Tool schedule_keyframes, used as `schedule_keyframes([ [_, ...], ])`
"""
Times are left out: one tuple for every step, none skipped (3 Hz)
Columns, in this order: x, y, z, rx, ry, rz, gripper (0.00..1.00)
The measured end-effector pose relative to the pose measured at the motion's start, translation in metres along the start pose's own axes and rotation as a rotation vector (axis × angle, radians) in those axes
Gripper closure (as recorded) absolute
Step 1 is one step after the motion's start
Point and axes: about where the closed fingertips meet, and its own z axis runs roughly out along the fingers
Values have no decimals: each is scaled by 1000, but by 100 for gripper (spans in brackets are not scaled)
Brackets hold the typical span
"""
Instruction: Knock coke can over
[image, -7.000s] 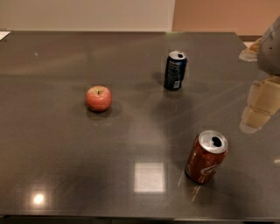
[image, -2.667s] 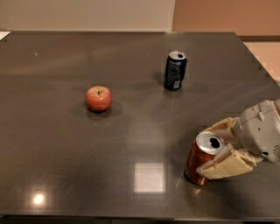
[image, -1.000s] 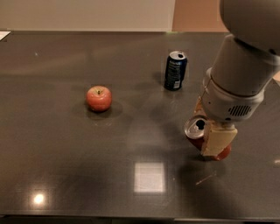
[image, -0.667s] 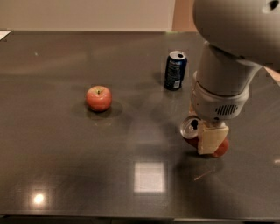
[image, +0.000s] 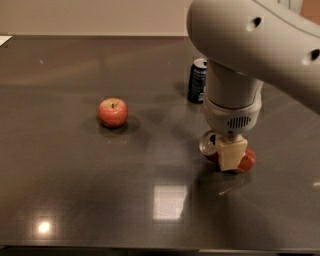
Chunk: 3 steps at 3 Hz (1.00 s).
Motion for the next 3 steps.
schedule_keyframes([
  [-5, -6, 5, -2, 15, -13, 12],
  [-8, -8, 7, 0, 13, -18, 0],
  [-10, -8, 9, 2, -22, -7, 0],
])
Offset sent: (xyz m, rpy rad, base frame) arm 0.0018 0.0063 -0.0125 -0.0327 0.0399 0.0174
